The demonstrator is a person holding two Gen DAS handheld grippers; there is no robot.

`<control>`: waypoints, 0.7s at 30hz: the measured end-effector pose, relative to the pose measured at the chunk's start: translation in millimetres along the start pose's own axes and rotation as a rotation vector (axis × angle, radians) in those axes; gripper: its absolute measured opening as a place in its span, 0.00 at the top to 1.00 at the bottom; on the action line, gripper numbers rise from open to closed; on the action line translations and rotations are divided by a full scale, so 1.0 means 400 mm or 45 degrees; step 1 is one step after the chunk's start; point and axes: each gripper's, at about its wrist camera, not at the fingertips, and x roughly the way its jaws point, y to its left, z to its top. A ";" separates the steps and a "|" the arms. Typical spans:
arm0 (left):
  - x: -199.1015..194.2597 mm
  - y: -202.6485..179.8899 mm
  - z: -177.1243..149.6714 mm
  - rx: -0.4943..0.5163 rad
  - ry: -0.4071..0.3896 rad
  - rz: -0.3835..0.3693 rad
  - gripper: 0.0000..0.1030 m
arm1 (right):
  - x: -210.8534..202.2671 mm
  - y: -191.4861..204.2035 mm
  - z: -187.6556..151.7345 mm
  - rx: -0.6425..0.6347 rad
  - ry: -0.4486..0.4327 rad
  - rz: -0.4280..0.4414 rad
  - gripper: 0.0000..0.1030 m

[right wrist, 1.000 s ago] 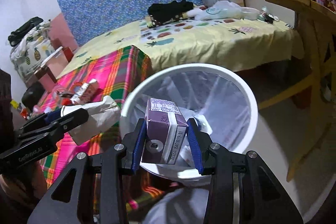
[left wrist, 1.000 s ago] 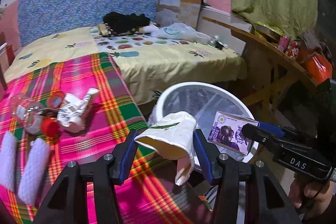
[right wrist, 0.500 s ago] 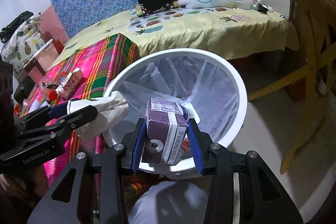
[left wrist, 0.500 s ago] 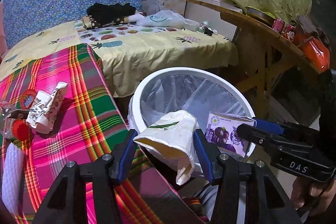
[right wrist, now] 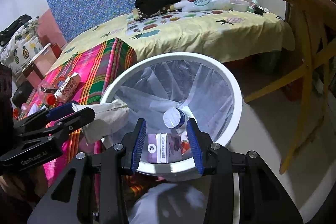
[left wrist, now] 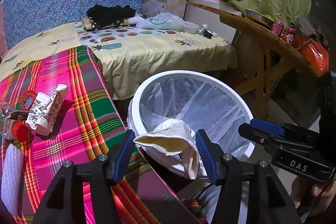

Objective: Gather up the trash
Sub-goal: 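Carry the paper cup and purple carton over the bin and open both grippers, then move both empty grippers back over the remaining trash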

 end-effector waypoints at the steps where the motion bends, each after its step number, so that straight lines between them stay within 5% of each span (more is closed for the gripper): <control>1: -0.004 0.000 -0.001 -0.002 -0.004 0.000 0.41 | -0.002 0.002 0.000 -0.001 -0.004 0.002 0.60; 21: -0.135 0.061 -0.048 -0.071 -0.074 0.102 0.37 | -0.046 0.082 -0.006 -0.074 -0.054 0.111 0.60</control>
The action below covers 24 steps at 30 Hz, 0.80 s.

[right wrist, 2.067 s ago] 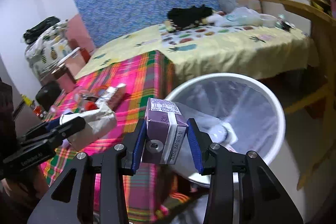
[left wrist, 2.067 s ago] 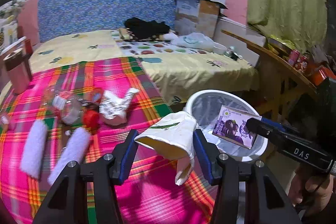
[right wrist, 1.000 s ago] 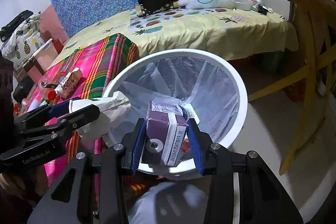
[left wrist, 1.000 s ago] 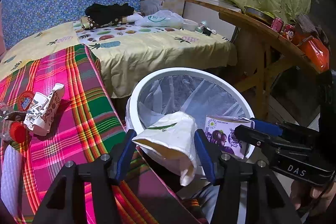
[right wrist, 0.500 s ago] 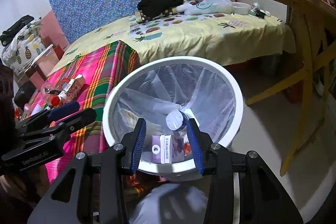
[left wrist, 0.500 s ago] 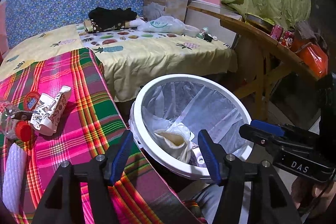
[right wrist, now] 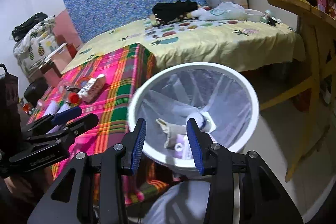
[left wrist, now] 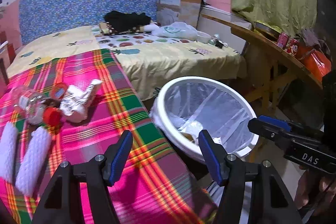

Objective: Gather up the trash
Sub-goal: 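Move both empty grippers back over the remaining trash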

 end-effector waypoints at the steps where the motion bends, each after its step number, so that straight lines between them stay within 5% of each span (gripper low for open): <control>1: -0.007 0.004 -0.004 -0.005 -0.001 0.008 0.37 | 0.000 0.008 -0.002 -0.008 0.001 0.011 0.60; 24: -0.176 0.189 -0.112 -0.204 -0.051 0.245 0.37 | 0.030 0.194 -0.032 -0.192 0.059 0.208 0.60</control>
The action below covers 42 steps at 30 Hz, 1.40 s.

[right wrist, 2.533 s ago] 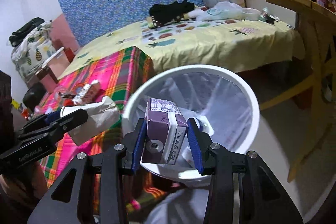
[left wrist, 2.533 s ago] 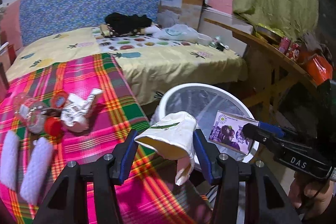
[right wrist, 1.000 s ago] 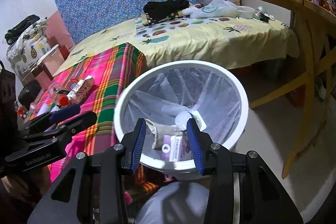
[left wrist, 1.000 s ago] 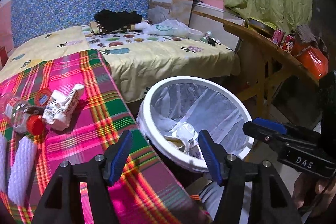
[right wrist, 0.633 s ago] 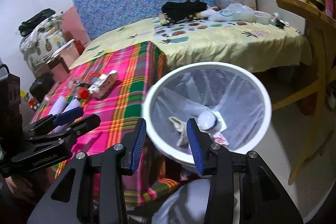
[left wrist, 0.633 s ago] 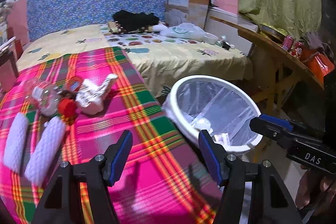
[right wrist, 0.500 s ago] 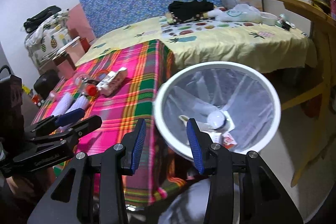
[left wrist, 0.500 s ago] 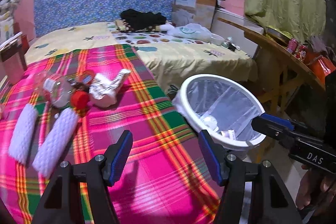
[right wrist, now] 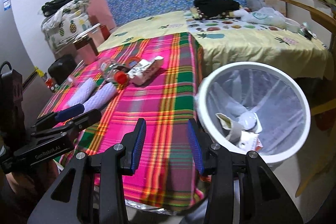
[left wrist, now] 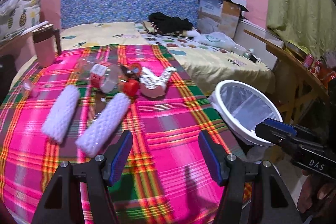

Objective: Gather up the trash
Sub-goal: 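Move both empty grippers back over the remaining trash, then lower both grippers toward the white foam net sleeves and clear bottle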

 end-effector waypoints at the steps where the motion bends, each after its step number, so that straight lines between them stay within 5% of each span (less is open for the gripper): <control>1: -0.005 0.007 0.000 0.000 -0.002 0.018 0.37 | 0.001 0.006 0.001 -0.005 0.000 0.007 0.60; 22: -0.065 0.198 0.015 -0.111 -0.063 0.237 0.37 | 0.053 0.114 0.035 -0.073 0.029 0.156 0.60; 42: 0.046 0.356 0.060 -0.189 -0.019 0.293 0.37 | 0.185 0.216 0.113 -0.244 0.081 0.268 0.60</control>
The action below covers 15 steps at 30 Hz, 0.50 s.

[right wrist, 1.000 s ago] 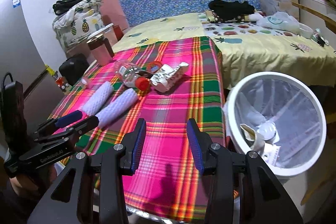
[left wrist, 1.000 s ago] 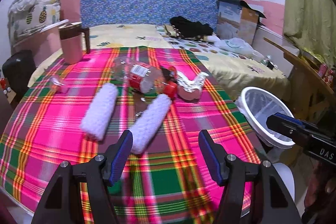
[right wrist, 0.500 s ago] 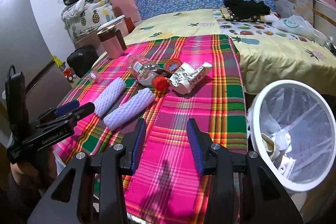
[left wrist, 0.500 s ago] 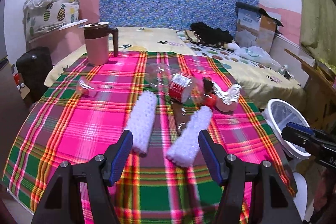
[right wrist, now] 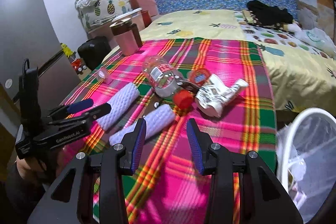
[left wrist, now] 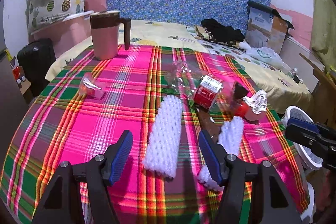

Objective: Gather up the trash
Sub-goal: 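Lower both grippers toward the white foam net sleeves and clear bottle, then grasp the clear red-capped bottle with the right gripper while the left grasps a foam net sleeve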

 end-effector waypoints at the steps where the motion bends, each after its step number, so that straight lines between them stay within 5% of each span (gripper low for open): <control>1: 0.008 0.003 0.001 -0.001 0.007 0.000 0.37 | 0.017 0.004 0.008 -0.015 0.007 0.003 0.60; 15: 0.087 0.033 -0.006 -0.046 0.115 -0.058 0.37 | 0.145 -0.011 0.075 -0.122 0.053 -0.021 0.60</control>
